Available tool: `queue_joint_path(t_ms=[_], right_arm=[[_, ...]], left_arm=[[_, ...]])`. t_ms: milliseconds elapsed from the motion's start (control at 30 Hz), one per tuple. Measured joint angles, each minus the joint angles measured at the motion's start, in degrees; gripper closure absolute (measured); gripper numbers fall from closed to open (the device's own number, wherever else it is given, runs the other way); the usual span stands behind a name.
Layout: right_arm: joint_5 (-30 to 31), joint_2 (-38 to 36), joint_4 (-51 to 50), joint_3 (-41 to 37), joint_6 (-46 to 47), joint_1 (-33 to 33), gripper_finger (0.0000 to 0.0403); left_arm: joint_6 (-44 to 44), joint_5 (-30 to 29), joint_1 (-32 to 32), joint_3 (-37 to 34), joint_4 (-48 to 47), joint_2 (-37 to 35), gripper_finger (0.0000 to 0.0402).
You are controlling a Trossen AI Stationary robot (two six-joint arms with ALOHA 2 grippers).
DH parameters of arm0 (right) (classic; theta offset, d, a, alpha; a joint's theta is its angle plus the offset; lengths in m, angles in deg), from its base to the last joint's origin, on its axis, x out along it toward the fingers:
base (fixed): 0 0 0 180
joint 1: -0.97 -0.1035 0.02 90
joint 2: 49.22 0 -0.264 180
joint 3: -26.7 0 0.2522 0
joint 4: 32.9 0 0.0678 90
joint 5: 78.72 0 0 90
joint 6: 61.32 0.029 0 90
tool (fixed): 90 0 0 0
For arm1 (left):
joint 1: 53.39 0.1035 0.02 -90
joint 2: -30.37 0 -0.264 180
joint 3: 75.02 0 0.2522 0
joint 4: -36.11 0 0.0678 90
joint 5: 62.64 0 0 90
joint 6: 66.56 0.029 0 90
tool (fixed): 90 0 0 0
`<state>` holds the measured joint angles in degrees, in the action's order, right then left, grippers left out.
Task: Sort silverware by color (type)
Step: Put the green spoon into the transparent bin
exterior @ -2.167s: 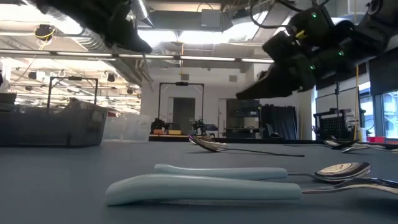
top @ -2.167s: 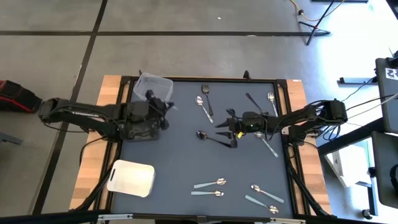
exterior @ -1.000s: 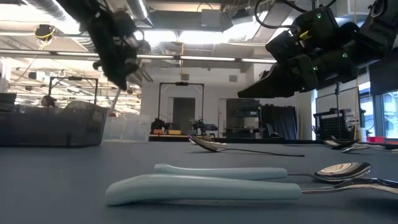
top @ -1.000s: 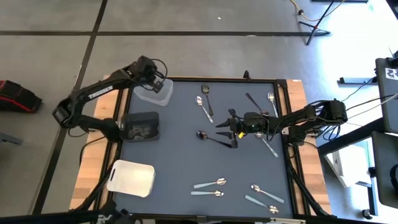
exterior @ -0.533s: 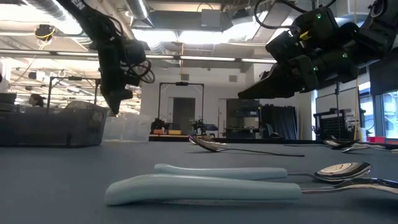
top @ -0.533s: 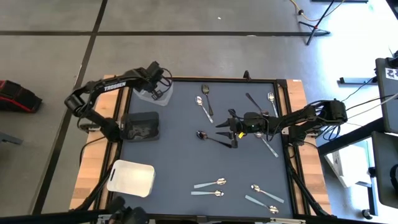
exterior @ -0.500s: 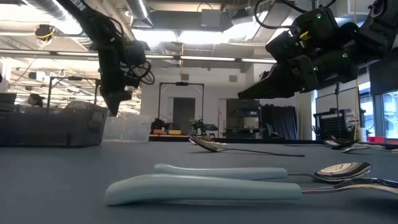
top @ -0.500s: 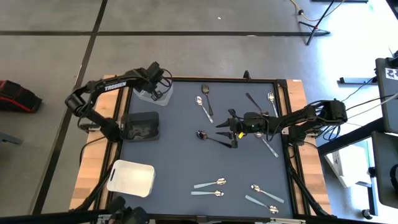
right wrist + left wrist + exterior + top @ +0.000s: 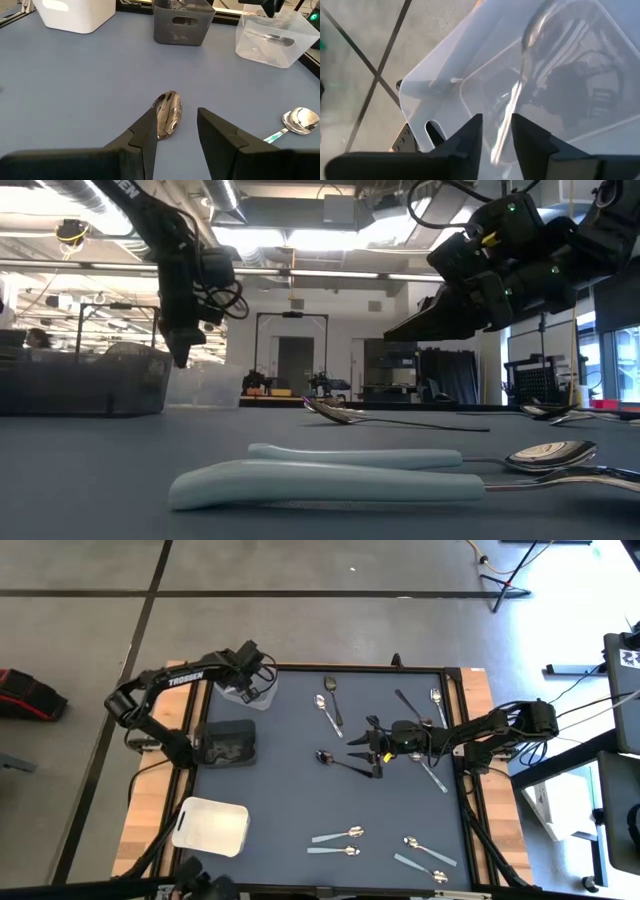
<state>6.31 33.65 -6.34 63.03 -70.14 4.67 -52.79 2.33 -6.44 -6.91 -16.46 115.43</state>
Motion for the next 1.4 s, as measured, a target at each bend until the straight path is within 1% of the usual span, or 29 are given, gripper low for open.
queue_joint_path(t_ms=[167,267,333,433,533,600,700,767,933,967,1033,1133,1267,1400], right_arm=[[0.11,0.00,0.06,0.00,0.00,0.07,0.0274],[2.49,0.00,0.13,0.00,-0.02,0.07,0.0274],[4.50,0.00,0.13,0.00,0.00,0.07,0.0274],[5.84,0.00,0.14,0.00,0.69,0.07,0.0274],[5.92,0.00,0.13,0.00,1.27,0.07,0.0274],[5.92,0.00,0.13,0.02,1.29,0.07,0.0274],[5.94,0.00,0.13,0.02,1.29,0.07,0.0274],[7.04,0.00,0.15,0.03,1.31,0.07,0.0274],[11.88,0.02,0.05,1.15,2.55,0.07,0.0274],[12.47,0.02,-0.12,1.55,2.61,0.07,0.0274],[13.01,0.02,-0.76,2.54,2.60,0.07,0.0274],[14.00,0.02,-3.76,4.65,2.56,0.07,0.0274],[16.96,0.04,-7.92,8.24,2.56,1.22,0.0274],[15.52,2.29,-8.37,10.57,2.48,3.91,0.0274]], left_arm=[[-1.38,-3.56,-3.48,-0.02,0.70,-5.67,0.0290],[-2.73,-3.75,-6.19,-0.02,2.36,-11.28,0.0291],[-5.23,-0.39,-7.97,-0.02,4.74,-15.13,0.0291],[-7.87,9.23,-10.88,-0.01,9.77,-19.76,0.0291],[-8.67,17.41,-14.60,-0.08,14.74,-21.91,0.0291],[-8.81,20.39,-17.66,-1.22,19.34,-22.33,0.0291],[-8.69,22.55,-22.89,-4.74,27.34,-22.20,0.0291],[-8.08,23.00,-26.98,-8.57,36.26,-21.90,0.0291],[-7.63,22.84,-36.19,-20.64,66.44,-21.23,0.0291],[-7.63,22.61,-37.68,-22.79,71.36,-20.89,0.0291],[-7.63,22.61,-39.84,-26.58,77.93,-20.27,0.0291],[-7.54,22.63,-41.34,-29.73,82.00,-19.48,0.0291],[-7.68,20.96,-41.44,-30.25,80.67,-19.48,0.0291],[-7.71,18.50,-41.43,-30.29,80.45,-19.48,0.0291]])
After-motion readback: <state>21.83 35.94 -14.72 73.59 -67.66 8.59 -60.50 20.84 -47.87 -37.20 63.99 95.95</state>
